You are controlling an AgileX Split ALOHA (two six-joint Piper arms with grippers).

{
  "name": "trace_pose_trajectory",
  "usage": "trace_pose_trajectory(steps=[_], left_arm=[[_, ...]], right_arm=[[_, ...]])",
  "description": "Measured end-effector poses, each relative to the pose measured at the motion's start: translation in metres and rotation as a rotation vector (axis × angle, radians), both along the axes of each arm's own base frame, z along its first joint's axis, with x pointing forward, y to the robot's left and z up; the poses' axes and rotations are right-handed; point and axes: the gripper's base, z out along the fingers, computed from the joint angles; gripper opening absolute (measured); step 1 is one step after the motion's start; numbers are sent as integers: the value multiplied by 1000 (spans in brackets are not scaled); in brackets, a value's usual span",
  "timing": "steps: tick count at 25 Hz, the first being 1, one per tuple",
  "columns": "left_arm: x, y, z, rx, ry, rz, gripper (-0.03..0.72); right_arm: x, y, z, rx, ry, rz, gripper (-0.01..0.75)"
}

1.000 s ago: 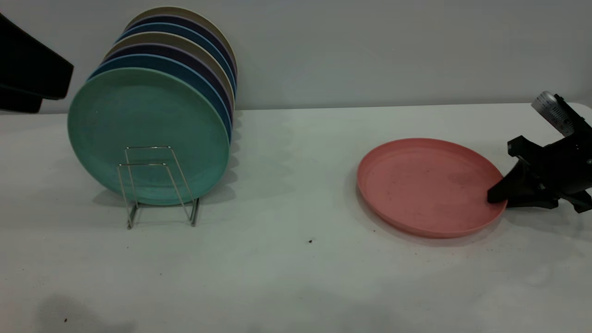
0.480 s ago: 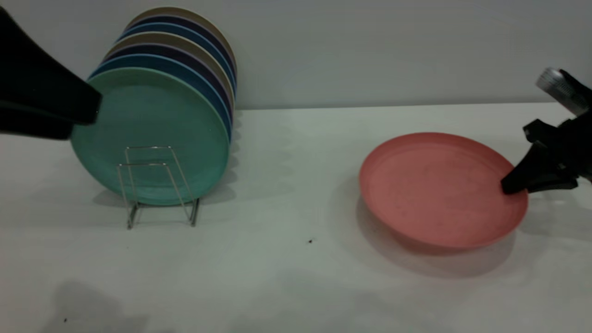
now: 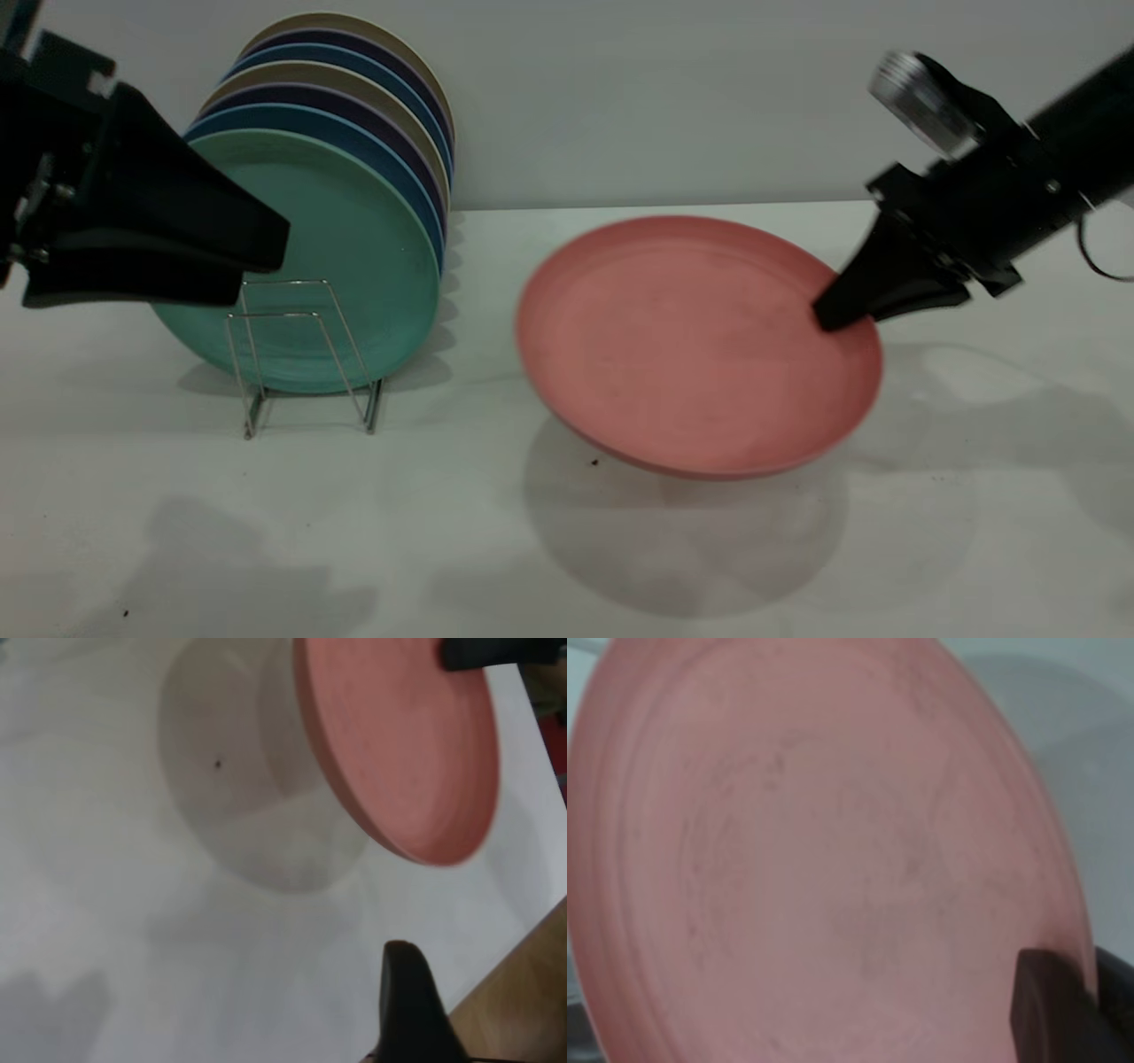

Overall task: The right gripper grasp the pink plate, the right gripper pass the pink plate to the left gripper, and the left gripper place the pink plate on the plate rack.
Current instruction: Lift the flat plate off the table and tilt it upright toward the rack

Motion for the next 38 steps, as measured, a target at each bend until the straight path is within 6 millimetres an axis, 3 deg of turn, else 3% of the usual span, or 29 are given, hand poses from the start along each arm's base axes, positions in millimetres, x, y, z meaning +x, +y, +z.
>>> trace_pose_trajectory(steps=[4,11,26,32,38], left_arm=[[4,2,-9,15,23,24,441],[11,4,-22,37,40,49,441],[25,-3,-57,-54,78,37,441],[30,-7,-60,-115,58,32,441],[31,-8,-67,-133,77,30,441]], right_arm=[[-4,16,15,23,-16,37,18],[-8,35,16,30,-14,80,18],[-12,55,20,91,1,97,18],[-17,69,20,96,-1,132,18],[-16,71,22,119,-1,122,18]])
